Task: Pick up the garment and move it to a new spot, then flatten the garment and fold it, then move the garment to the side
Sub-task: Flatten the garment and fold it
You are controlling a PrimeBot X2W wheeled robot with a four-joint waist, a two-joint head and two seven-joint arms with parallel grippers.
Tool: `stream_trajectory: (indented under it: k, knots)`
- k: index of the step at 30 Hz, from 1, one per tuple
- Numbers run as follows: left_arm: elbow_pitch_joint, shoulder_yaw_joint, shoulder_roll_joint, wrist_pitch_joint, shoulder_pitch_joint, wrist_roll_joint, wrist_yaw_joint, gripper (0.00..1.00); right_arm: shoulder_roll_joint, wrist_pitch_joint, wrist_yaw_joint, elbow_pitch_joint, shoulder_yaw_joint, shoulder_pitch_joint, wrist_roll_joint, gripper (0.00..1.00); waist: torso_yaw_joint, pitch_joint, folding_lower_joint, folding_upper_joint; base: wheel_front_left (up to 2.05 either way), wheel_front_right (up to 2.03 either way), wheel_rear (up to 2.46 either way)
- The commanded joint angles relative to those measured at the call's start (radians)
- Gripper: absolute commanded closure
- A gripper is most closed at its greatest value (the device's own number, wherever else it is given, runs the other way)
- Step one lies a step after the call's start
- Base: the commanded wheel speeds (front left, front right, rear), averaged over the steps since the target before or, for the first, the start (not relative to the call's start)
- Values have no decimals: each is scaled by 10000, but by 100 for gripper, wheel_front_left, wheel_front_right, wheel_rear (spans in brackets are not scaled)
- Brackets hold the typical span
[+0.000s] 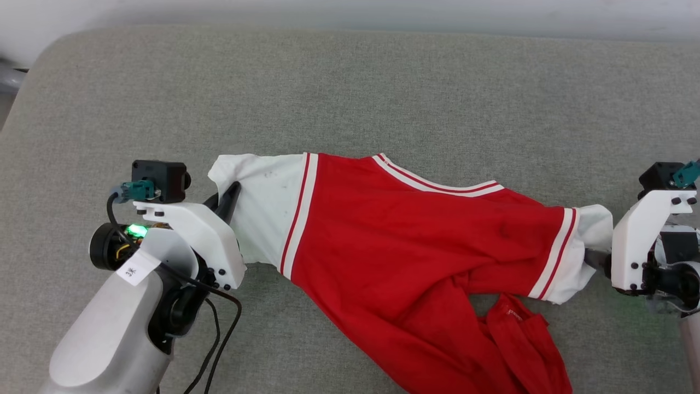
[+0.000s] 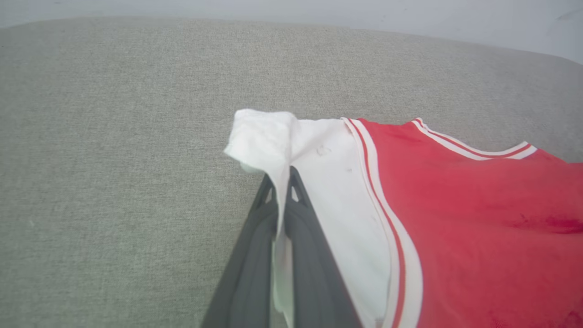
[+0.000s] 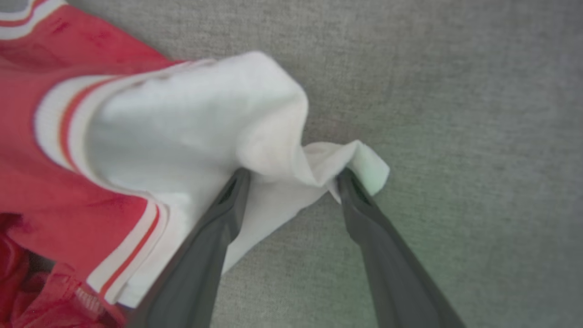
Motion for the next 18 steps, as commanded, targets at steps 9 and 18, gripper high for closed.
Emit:
stream_trajectory:
  k: [9,18]
  knots:
    - [270,5,-7,-115,-69,-150,-99,100,323,557,-3,355,45,334,17,100,-1,-268,-1,0,0,0,0]
    - [722,342,120,-325,-555,-263,-130,100,-82,-768,-5,-830,-537,-586,-294,100,-205,-1219,-1,0,0,0,0]
